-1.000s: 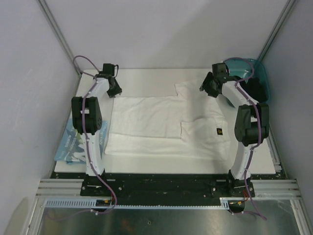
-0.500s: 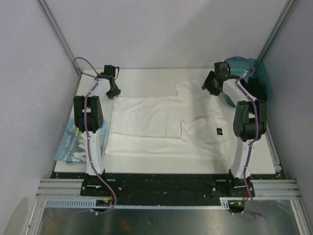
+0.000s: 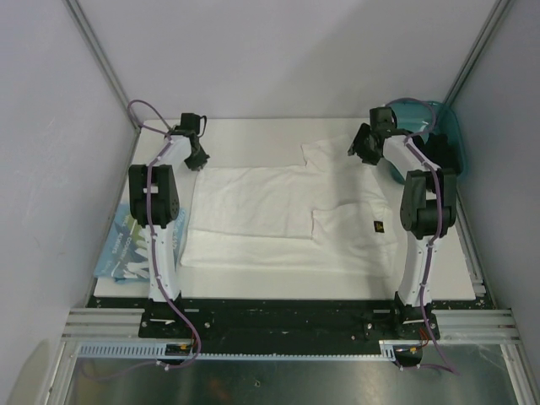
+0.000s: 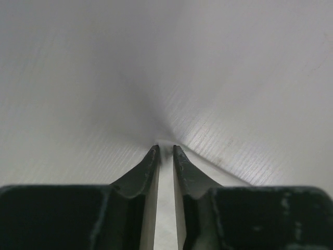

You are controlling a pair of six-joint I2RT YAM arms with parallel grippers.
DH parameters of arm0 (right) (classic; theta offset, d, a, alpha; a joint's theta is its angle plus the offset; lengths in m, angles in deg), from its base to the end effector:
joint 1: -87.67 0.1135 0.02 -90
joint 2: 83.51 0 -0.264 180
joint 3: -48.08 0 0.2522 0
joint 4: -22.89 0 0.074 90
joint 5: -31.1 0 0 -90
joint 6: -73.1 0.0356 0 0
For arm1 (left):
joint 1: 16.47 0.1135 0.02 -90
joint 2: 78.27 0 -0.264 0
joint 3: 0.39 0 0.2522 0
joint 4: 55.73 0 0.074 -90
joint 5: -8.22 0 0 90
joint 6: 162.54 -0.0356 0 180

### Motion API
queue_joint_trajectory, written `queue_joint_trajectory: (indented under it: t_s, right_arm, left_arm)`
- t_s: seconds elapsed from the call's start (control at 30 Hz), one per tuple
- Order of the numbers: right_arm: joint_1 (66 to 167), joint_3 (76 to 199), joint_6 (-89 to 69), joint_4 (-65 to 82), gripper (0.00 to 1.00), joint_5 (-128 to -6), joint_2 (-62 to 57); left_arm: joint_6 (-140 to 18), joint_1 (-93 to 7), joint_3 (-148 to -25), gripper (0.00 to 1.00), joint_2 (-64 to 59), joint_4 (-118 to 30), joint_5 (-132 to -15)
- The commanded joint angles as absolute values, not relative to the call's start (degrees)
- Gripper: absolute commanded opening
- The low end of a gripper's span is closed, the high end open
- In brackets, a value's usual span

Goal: Fold and stack the t-shirts
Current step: Grap the side of the flattened tshirt furthest away from the robot with both arms

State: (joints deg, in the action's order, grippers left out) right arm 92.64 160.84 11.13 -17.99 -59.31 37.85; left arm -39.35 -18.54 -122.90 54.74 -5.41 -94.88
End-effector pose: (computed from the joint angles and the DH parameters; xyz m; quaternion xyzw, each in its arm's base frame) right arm 0.4761 0.0417 0.2179 0.1863 0.9194 0.1016 0.3311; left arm 0.5010 -0.0100 0.1657 -0.2856 0.9185 0.0294 0.2719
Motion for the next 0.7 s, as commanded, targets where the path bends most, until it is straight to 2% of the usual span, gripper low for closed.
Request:
queue_joint_trajectory:
  t_s: [0.0, 0.2, 0.67]
  right_arm:
    - [92.32, 165.18, 8.24, -16.63, 0.57, -59.46, 40.02]
    - [91.97, 168.72, 5.05, -15.38, 0.58, -57.03, 43.97]
    - [91.60, 182.51, 2.85, -15.01, 0.53, -53.10, 56.54]
  left_arm:
    - [-37.87, -18.27, -125.30, 0.16, 55.96, -5.69, -94.56]
    - [-36.89, -18.31, -125.26, 0.01, 57.42, -5.80, -92.89]
    - [-37.46, -18.24, -126.35, 0.00, 58.11, -5.78, -91.71]
